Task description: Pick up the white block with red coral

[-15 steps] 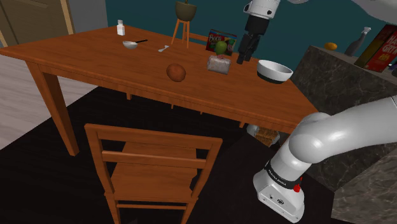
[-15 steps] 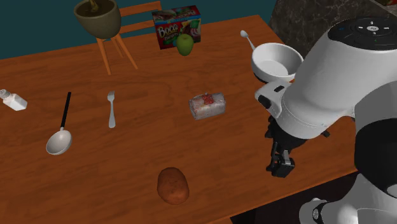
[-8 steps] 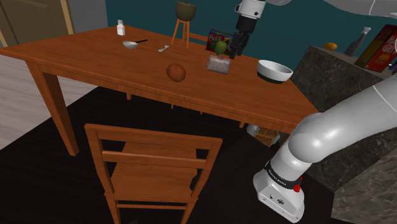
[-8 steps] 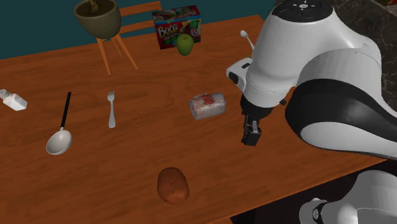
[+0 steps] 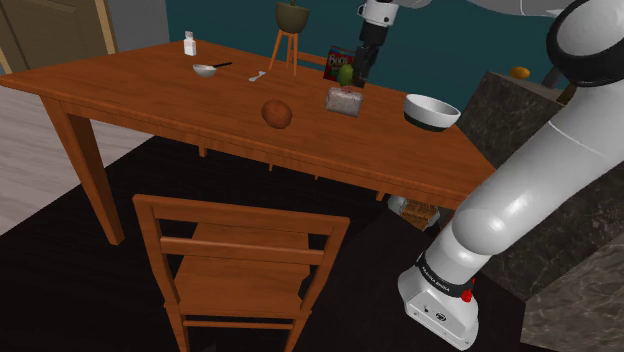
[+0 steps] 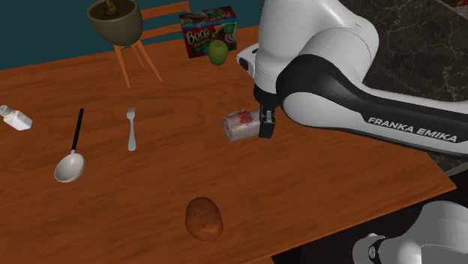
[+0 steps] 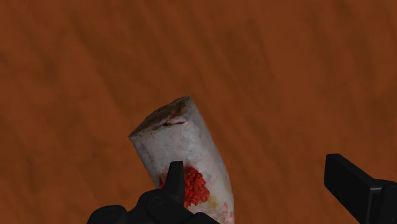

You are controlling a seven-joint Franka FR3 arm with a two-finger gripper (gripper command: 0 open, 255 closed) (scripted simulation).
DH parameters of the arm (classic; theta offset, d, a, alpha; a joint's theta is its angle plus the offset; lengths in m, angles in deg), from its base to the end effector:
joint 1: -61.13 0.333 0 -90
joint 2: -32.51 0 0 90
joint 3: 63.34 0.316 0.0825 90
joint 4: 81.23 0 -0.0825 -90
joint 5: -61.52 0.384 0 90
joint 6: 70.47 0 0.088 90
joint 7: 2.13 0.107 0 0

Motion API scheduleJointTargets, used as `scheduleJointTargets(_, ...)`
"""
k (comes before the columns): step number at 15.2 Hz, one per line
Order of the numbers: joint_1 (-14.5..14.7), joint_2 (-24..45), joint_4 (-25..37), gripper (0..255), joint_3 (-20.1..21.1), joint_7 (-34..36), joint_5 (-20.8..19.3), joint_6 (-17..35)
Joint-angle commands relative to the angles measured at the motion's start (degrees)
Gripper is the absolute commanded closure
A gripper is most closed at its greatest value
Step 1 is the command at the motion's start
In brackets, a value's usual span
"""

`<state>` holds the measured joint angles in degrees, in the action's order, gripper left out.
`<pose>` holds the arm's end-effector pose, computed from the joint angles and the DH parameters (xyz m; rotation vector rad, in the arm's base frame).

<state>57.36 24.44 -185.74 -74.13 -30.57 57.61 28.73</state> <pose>0.5021 -0.1429 0.5924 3.0615 0.3891 0.0425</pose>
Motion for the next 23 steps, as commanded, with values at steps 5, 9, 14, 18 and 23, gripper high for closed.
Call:
scheduleJointTargets(5, -1.24, 12.56, 13.50, 0, -1.72, -5.06, 1.36, 0.68)
scheduleJointTargets(9, -1.24, 12.19, 9.95, 0, -1.65, -4.84, 1.24, 3.86)
scheduleJointTargets(14, -1.23, 12.05, 7.02, 0, -1.64, -4.67, 1.17, 6.65)
scheduleJointTargets(18, -1.25, 12.15, 7.25, 255, -1.66, -4.71, 1.20, 6.52)
scheduleJointTargets(23, -1.25, 12.09, 7.18, 255, -1.66, -4.72, 1.19, 6.53)
